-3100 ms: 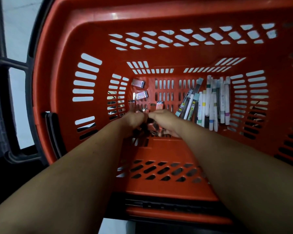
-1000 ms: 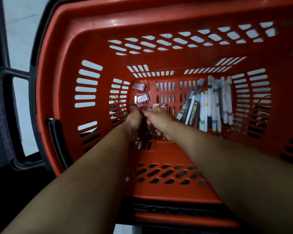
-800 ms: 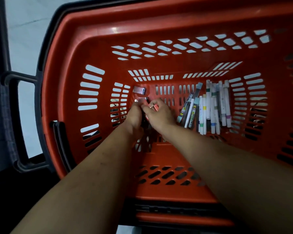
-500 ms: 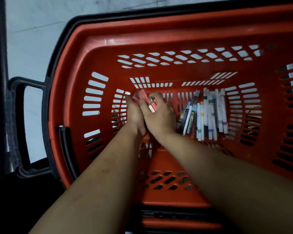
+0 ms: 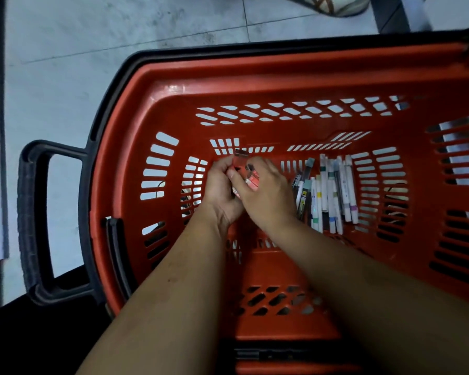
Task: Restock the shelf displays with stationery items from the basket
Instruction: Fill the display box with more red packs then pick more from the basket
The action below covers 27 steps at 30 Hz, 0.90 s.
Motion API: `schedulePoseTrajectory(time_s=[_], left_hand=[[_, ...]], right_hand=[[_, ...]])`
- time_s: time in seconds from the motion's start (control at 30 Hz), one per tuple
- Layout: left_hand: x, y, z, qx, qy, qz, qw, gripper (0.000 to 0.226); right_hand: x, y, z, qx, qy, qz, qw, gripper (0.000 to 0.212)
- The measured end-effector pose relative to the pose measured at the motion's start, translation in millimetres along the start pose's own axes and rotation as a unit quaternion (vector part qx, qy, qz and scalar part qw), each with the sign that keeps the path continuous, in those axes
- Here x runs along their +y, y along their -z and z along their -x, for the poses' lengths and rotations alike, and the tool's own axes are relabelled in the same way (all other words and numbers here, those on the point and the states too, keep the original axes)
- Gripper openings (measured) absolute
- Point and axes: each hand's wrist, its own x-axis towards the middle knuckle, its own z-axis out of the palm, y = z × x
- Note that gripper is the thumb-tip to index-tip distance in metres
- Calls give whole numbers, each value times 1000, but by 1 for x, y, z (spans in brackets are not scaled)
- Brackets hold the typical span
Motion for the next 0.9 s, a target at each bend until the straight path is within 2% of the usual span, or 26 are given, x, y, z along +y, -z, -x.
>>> schedulePoseTrajectory(time_s=[0.2, 0.37, 0.57, 0.7, 0.9], left_hand=[[-5, -2, -2, -31, 6, -12, 999, 47], [-5, -2, -1, -47, -13, 7, 999, 28], [-8, -2, -2, -96, 33, 48, 994, 38], [-13, -10, 5, -153, 50, 66, 985, 42], [-21, -11, 7, -105, 31, 104, 988, 54]], right_hand=[[3, -1, -1, 16, 49, 98, 994, 44], [-3, 0, -4, 81, 124, 163, 975, 37], [-5, 12, -13, 103, 215, 223, 945, 31], [-4, 22, -19, 99, 222, 247, 938, 29], [-7, 17, -18, 95, 234, 234, 939, 34]])
